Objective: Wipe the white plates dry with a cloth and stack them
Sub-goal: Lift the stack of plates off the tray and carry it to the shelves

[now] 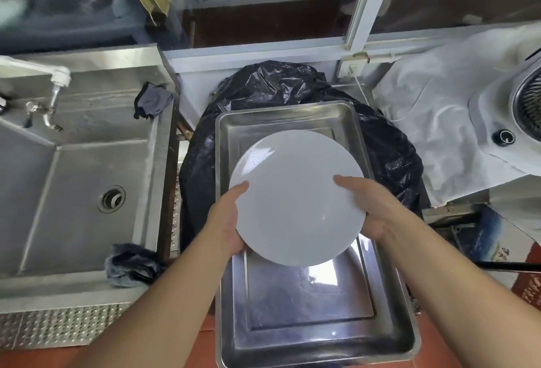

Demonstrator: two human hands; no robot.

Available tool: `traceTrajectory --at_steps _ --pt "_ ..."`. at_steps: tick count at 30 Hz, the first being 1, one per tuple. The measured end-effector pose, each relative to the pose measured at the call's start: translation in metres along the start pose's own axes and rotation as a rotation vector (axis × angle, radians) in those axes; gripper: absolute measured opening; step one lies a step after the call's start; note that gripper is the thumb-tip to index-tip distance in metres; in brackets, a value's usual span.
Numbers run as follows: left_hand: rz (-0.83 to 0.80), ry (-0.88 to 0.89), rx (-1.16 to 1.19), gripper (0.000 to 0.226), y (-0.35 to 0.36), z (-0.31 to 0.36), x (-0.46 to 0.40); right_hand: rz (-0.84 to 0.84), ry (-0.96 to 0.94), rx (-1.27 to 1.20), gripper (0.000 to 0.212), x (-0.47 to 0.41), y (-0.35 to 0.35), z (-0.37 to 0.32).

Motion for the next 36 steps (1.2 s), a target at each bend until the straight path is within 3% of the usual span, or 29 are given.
traceTrajectory --at_steps 12,25,36 --pt "0.037 0.137 0.162 0.039 -0.079 -0.04 0.116 -0.168 0.019 0.15 0.039 0.081 0.069 0.016" --pt "0.144 0.311 0.419 0.033 -0.233 -0.134 0.239 -0.427 0.079 0.371 0.043 0.192 0.177 0.113" --pt "0.298 0.379 0.866 0.034 -0.331 -0.245 0.323 -0.767 0.215 0.669 0.041 0.257 0.277 0.203"
Point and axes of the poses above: each hand's wrist, its own x-axis away from the middle knuckle, its own y-axis out of the palm, z = x × y, the point moved 1 cm from there along -x, towards the middle knuckle, and after that the axes turned 11 degrees about -y, right-handed, at the moved point
